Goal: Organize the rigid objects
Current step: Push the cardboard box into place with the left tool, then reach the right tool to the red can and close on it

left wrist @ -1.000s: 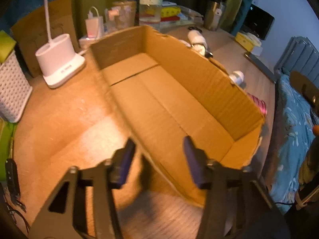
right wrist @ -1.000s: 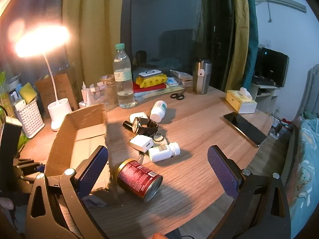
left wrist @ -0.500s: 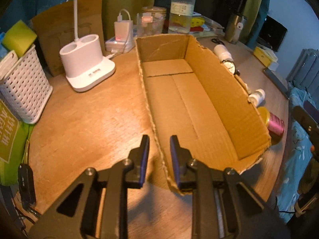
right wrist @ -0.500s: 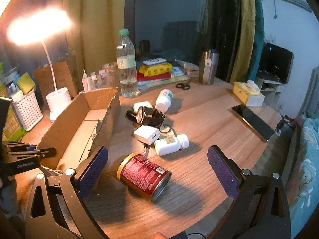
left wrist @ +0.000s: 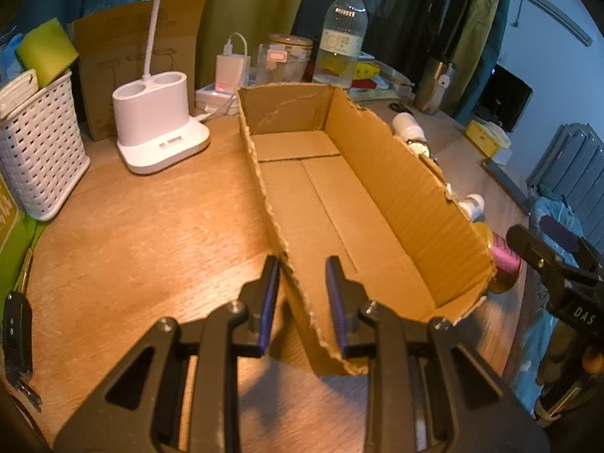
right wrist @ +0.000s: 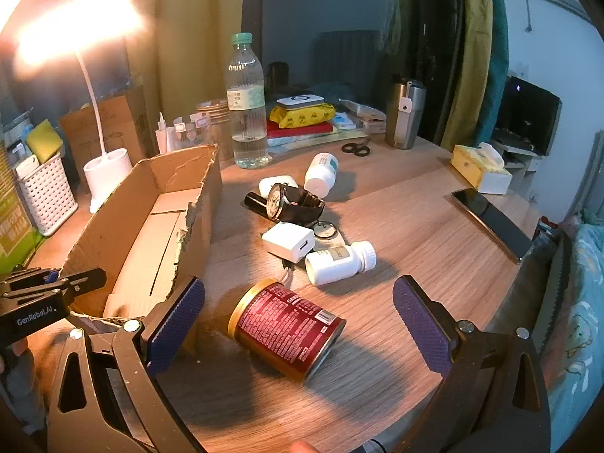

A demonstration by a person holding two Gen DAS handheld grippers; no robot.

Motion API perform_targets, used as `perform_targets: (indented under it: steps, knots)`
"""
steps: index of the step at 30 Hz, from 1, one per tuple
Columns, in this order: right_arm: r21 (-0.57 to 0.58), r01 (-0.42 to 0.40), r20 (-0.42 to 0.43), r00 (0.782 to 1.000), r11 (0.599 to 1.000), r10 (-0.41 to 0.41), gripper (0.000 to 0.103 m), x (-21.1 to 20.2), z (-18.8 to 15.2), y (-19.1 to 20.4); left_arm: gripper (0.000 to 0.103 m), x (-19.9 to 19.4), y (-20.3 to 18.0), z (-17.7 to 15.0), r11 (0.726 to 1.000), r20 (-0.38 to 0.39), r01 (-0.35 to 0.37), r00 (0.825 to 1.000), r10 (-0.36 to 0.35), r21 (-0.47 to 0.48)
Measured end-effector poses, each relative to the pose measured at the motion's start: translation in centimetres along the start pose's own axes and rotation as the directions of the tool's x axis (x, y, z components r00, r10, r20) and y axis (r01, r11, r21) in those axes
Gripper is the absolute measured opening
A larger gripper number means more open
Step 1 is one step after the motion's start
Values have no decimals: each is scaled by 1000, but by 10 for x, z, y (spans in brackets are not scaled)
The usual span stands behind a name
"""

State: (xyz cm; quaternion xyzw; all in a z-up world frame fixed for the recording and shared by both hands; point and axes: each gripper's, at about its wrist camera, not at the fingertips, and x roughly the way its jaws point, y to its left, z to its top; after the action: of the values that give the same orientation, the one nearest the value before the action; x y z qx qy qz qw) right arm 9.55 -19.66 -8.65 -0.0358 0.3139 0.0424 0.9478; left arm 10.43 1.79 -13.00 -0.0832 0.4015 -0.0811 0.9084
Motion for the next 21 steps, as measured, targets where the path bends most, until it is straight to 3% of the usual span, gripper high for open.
perform_targets:
  steps: [9,21]
  knots:
    - [20,-7,21,1000,1000,7,102,0,-5,-5,26,-3,1,-5,1000,38,4,999,-4,4]
    - [47,-16,-17,1000,999,17,102,16,-13,-12,26,-4,6,-7,999,60,38,997,-37,-23]
